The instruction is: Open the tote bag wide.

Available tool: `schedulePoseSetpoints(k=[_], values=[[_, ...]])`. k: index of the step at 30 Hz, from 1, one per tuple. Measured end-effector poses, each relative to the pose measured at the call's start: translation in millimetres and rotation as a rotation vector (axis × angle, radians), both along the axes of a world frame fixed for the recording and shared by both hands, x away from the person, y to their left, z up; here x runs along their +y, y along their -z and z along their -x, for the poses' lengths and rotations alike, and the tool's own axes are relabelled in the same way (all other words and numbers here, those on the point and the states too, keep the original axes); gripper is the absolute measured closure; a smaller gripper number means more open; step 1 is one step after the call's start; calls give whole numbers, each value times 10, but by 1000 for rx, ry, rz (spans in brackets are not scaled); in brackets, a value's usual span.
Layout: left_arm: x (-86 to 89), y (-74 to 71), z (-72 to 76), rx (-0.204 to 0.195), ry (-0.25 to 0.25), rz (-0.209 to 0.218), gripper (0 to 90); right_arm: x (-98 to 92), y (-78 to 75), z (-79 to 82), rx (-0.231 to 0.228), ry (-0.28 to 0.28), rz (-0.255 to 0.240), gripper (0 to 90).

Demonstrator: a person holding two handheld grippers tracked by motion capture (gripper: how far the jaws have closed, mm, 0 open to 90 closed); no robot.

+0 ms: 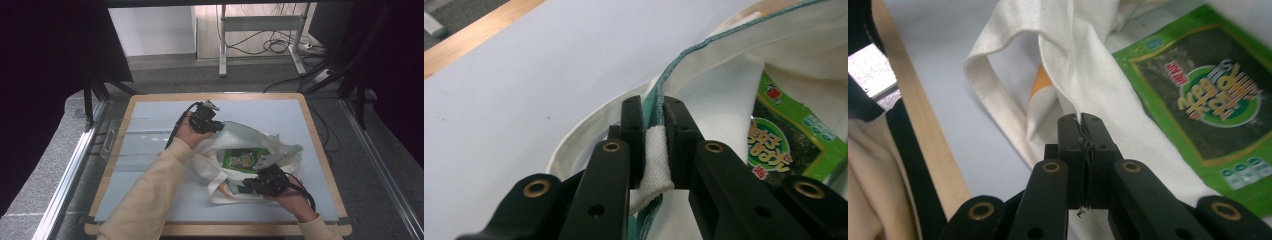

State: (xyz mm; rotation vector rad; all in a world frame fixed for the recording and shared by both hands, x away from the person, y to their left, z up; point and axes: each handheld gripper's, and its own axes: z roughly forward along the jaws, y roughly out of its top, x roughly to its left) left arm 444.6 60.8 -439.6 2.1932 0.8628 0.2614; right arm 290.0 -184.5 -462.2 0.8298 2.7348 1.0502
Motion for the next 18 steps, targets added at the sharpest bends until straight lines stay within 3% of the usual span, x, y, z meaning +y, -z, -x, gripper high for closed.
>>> schedulePoseSetpoints(k=[7,14,18], values=[[6,62,-79,2,-28,9,819,-21,123,84,31,-12,2,874],[23,86,-119,13,-40,11,817,6,241,135,50,-29,41,873],[17,95,-121,16,-42,13,816,-21,258,108,65,-20,22,873]])
